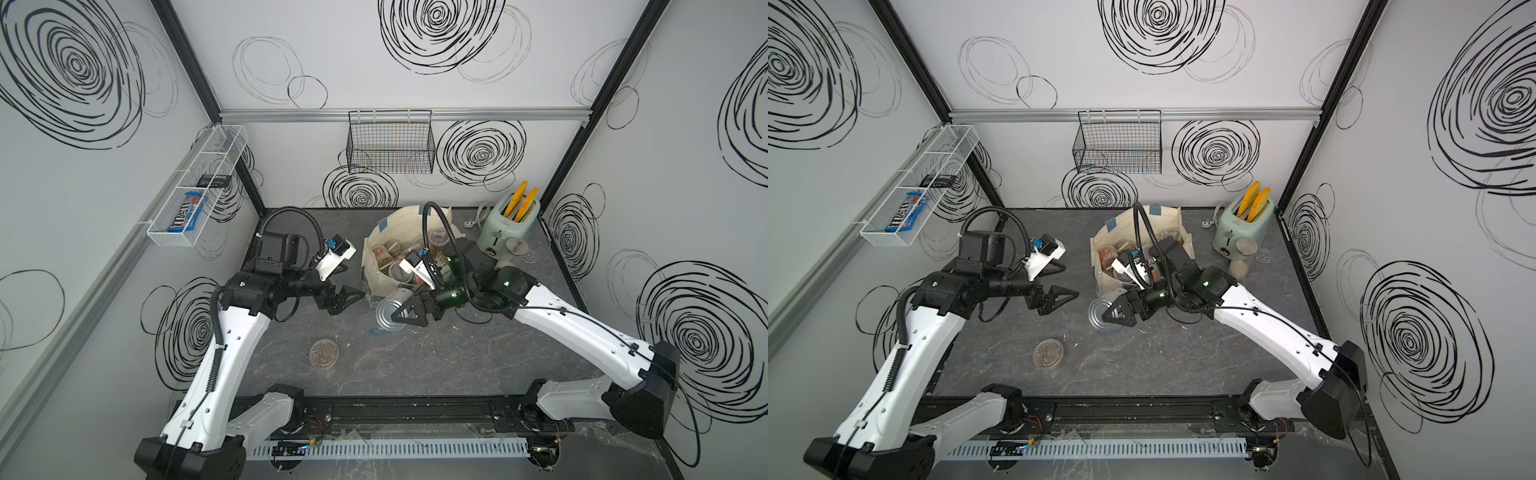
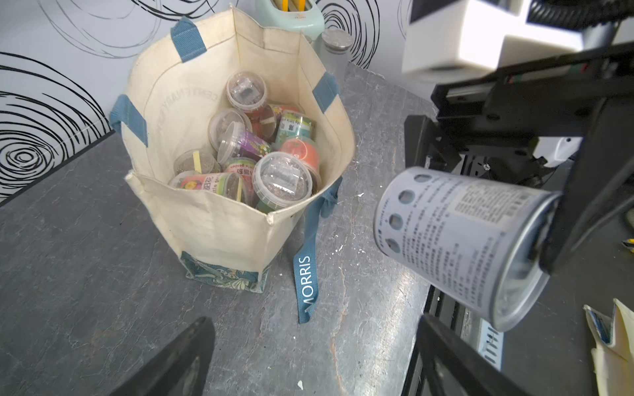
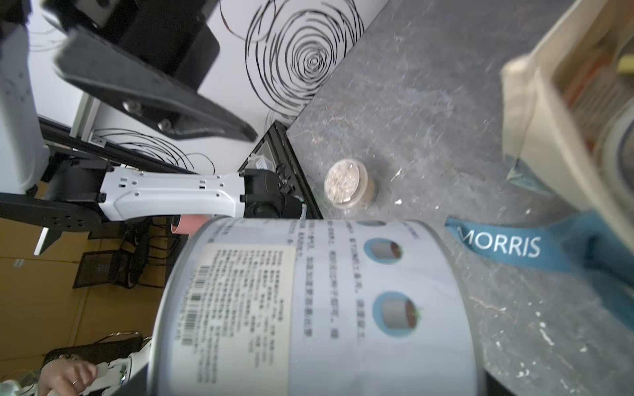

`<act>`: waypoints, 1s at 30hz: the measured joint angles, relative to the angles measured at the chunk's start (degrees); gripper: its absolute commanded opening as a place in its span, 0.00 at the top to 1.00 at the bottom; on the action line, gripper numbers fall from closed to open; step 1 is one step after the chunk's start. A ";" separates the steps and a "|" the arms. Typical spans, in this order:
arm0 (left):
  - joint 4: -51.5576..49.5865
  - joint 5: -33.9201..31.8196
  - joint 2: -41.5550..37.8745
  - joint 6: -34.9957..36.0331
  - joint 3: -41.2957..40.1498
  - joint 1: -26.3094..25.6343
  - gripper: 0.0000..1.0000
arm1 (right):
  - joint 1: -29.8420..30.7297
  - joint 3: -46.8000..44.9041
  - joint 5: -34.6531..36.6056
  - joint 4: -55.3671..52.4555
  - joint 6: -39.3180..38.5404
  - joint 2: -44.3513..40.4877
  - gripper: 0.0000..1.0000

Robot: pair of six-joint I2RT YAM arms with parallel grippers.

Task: Take out the seed jars from the canvas bag
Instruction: Place the seed jar at the center of the board.

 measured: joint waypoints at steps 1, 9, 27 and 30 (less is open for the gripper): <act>-0.26 -0.04 -0.20 0.28 -0.44 0.00 0.04 | 0.74 -0.90 0.68 -0.76 -0.22 -0.42 0.19; -0.11 -0.59 -0.50 0.48 -3.43 0.00 0.04 | 11.93 -1.88 19.61 -5.60 -8.63 -1.07 0.19; 4.24 -6.80 0.79 -1.62 -7.10 3.30 0.04 | 32.39 -12.24 70.34 12.13 -34.64 9.38 0.18; 5.20 -6.38 1.92 -2.71 -8.28 6.08 0.04 | 33.86 -15.87 75.19 19.37 -41.07 10.49 0.18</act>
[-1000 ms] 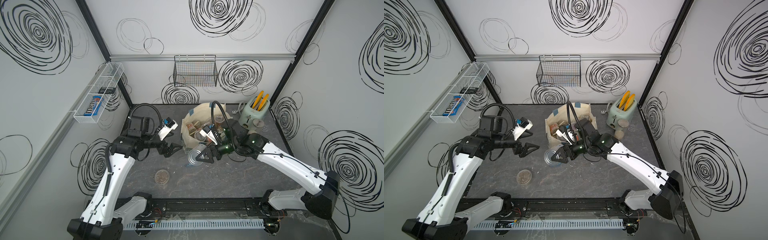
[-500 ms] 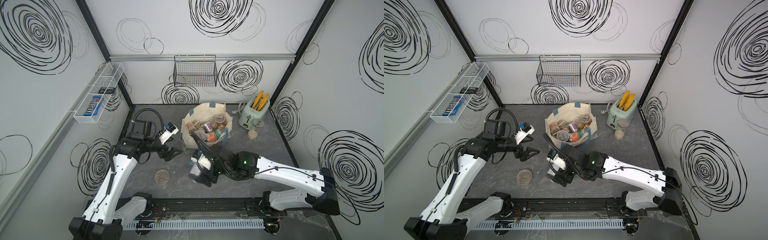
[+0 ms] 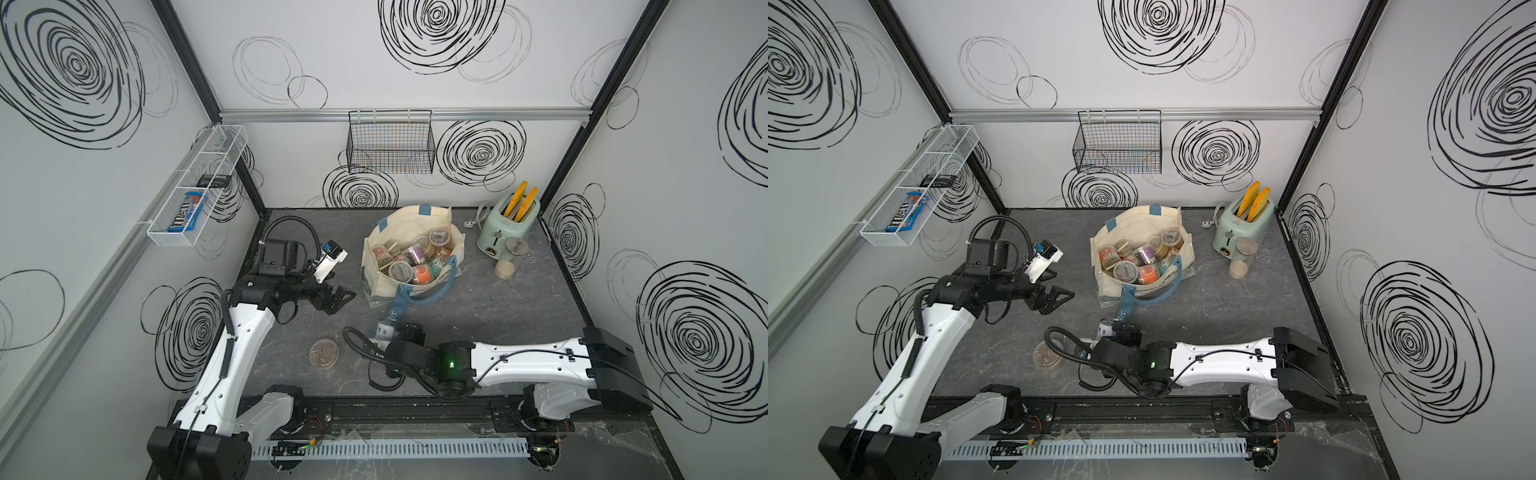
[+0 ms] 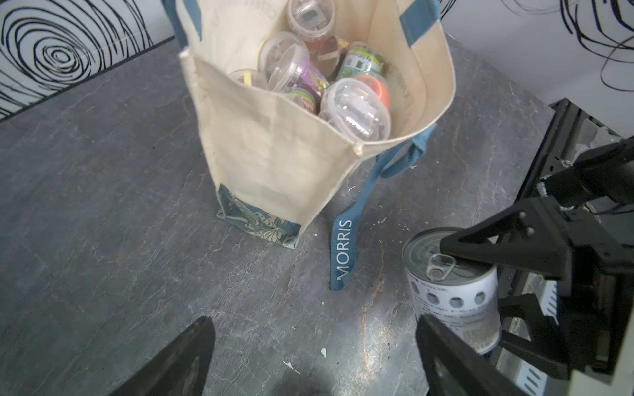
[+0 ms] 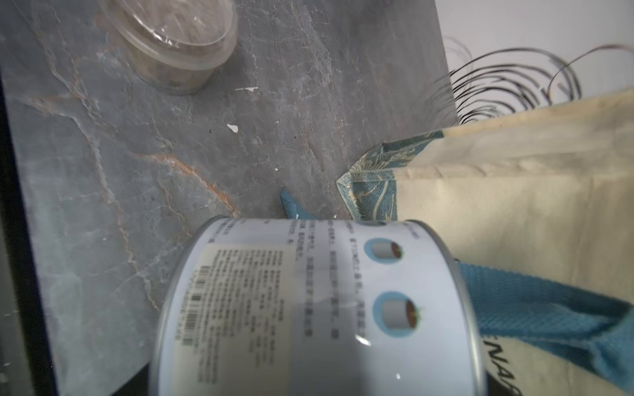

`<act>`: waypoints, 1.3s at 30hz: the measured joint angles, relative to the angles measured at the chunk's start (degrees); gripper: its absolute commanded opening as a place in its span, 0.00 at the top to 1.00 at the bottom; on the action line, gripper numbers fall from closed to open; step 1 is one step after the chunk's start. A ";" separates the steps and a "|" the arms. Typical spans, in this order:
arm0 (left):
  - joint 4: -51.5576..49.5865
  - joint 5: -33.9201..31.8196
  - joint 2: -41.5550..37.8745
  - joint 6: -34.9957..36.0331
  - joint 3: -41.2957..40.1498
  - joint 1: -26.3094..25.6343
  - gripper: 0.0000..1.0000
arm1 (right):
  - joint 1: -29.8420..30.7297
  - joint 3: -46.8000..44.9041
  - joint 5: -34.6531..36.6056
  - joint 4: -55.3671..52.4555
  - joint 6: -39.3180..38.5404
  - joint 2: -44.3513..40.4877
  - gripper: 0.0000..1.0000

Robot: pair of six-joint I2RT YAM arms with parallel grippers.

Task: Take out the seed jars from the canvas bag
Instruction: Place the seed jar at the center of the board.

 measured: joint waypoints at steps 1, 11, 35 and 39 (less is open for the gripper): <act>0.13 0.24 0.37 -0.28 -0.31 0.55 0.04 | 0.02 -0.63 0.85 2.23 -1.86 0.46 0.18; 6.54 0.11 1.16 -3.56 -5.64 1.55 0.04 | -1.40 -1.16 4.66 22.43 -12.85 12.26 0.17; 13.14 -7.34 9.16 -7.96 -7.48 2.73 0.04 | -5.27 11.85 2.62 35.32 -17.75 32.98 0.10; 13.11 -7.65 10.01 -6.93 -8.39 3.06 0.04 | -5.33 11.85 2.12 34.99 -17.75 32.98 0.08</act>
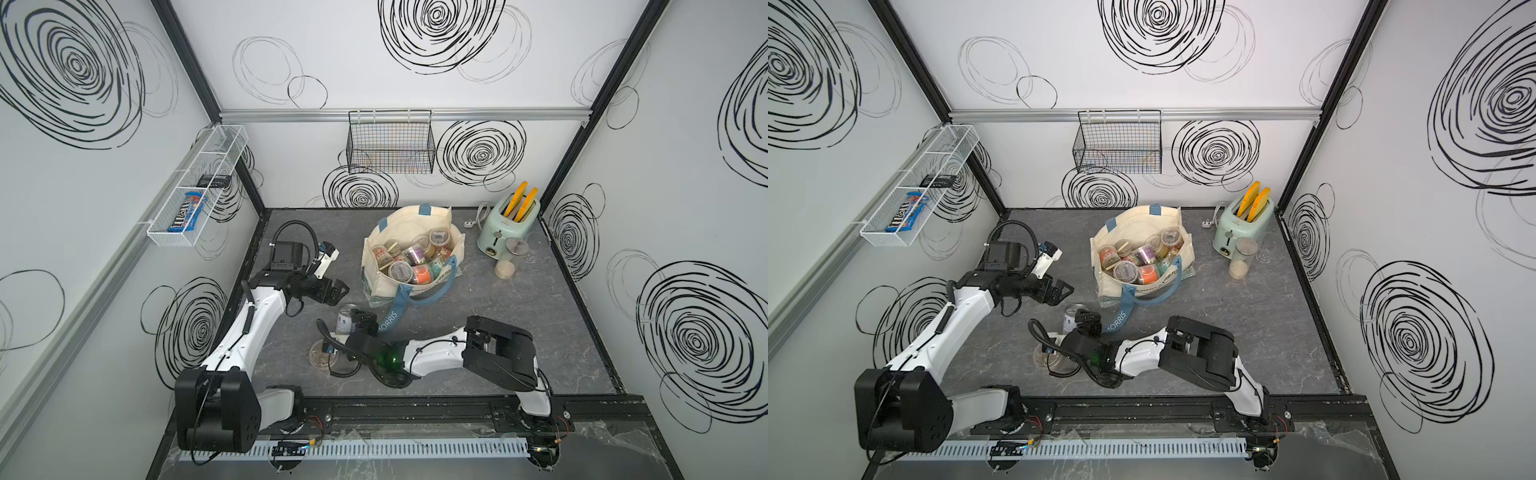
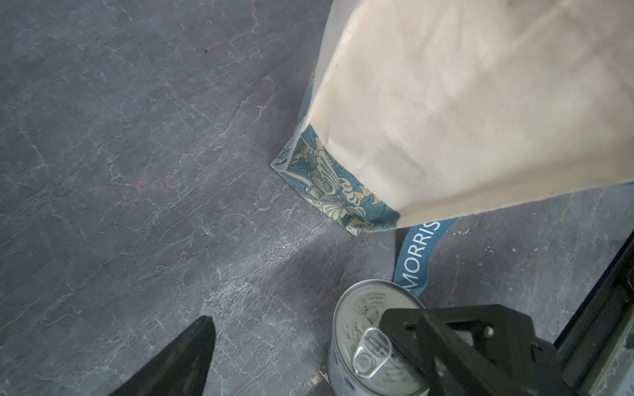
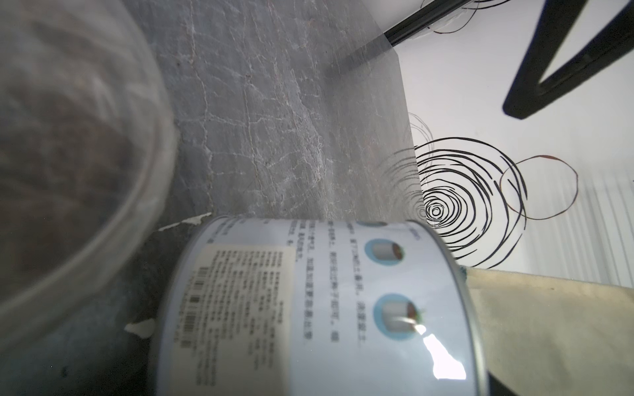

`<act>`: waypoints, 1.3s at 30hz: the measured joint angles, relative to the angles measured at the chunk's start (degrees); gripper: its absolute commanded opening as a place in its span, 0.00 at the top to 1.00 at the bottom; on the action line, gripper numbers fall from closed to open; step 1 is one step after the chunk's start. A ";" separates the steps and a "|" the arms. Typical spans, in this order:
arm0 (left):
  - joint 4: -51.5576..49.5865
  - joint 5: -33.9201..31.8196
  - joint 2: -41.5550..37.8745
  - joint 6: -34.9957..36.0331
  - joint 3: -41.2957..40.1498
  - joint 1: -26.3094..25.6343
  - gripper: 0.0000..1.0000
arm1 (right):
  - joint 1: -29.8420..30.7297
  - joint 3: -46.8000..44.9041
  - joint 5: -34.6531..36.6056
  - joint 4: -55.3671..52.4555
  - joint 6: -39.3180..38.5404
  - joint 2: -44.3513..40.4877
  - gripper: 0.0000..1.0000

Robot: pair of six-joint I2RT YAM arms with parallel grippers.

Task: Take out the seed jars from the canvas bag
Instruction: Place the seed jar at the center of the board.

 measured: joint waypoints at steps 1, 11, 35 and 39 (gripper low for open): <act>-0.09 0.00 0.04 0.31 -0.39 0.04 0.04 | -0.02 -0.02 -0.28 -0.35 0.00 0.00 0.07; -0.17 0.02 0.24 3.58 -3.28 0.04 0.04 | -0.07 -0.31 -1.27 -1.18 -0.07 -0.07 0.04; -1.38 -0.07 0.31 11.06 -6.80 0.09 0.04 | 1.44 -0.48 -6.47 -11.26 1.11 -4.85 0.00; -1.70 0.00 0.31 11.82 -6.80 0.98 0.04 | 1.53 -0.44 -7.21 -13.29 1.64 -5.99 0.03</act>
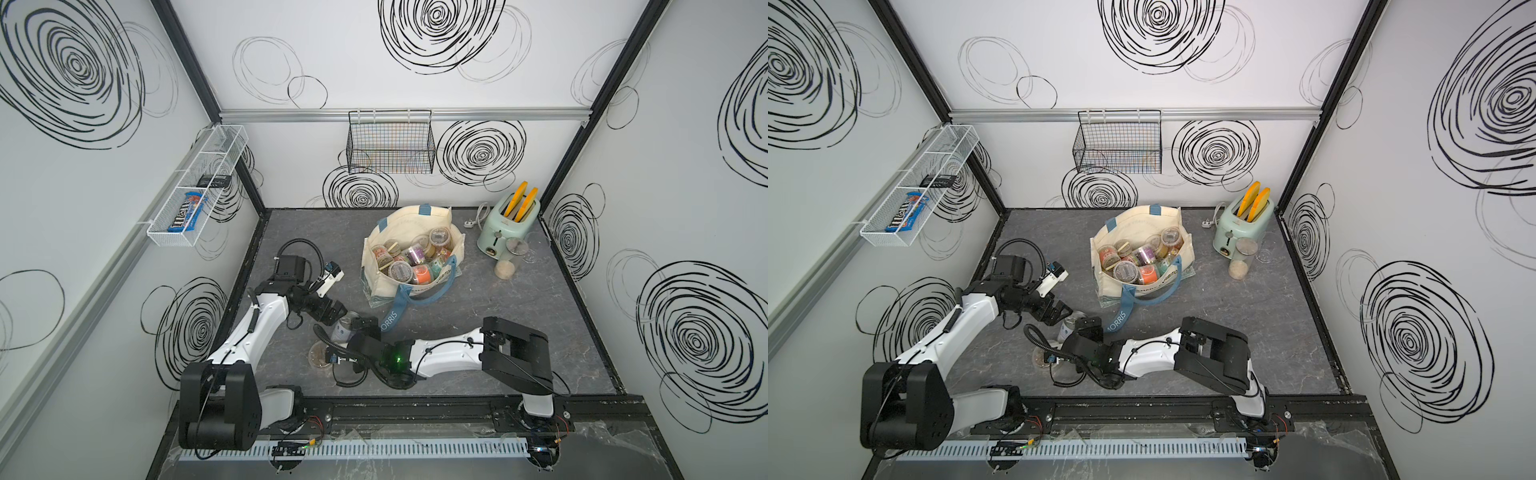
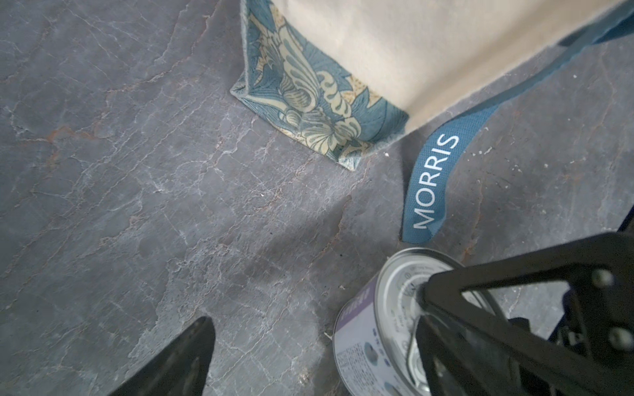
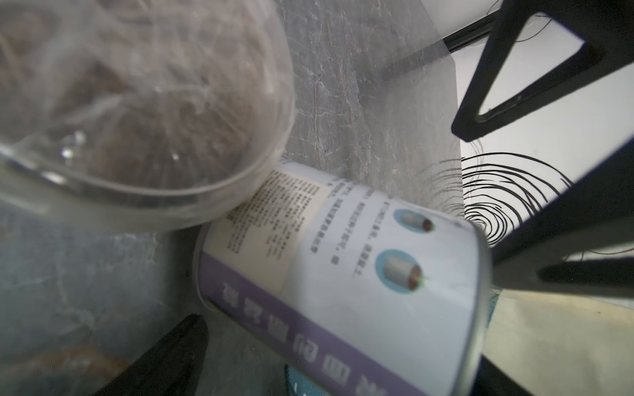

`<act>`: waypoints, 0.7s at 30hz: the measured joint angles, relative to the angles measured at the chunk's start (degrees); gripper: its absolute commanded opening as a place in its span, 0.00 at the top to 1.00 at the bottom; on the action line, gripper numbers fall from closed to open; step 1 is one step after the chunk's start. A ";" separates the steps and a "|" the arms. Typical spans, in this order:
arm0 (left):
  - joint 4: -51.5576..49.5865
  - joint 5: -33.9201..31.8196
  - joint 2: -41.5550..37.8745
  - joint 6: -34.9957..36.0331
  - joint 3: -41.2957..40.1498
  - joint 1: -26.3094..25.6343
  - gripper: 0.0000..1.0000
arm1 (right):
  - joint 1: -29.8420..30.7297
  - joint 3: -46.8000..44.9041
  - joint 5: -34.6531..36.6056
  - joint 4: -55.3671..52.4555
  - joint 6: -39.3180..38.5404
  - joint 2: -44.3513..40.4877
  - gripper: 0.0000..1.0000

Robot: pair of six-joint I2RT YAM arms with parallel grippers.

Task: Take out the seed jars from the canvas bag
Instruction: Place the seed jar at the center of the board.

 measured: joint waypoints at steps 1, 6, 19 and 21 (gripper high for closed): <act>-0.17 0.04 0.00 0.15 0.00 0.22 0.04 | 0.02 0.02 -0.20 -0.37 0.07 -0.26 0.03; -1.51 0.72 0.00 1.16 0.02 0.63 0.04 | 0.02 0.02 -1.05 -2.01 0.11 -2.40 0.03; -5.16 2.60 -0.28 1.84 3.87 1.99 0.04 | -0.68 0.00 -3.67 -11.93 6.78 -16.55 0.03; -6.56 3.93 -0.28 1.53 6.10 2.05 0.04 | -1.09 0.07 -4.35 -13.64 9.53 -19.58 0.03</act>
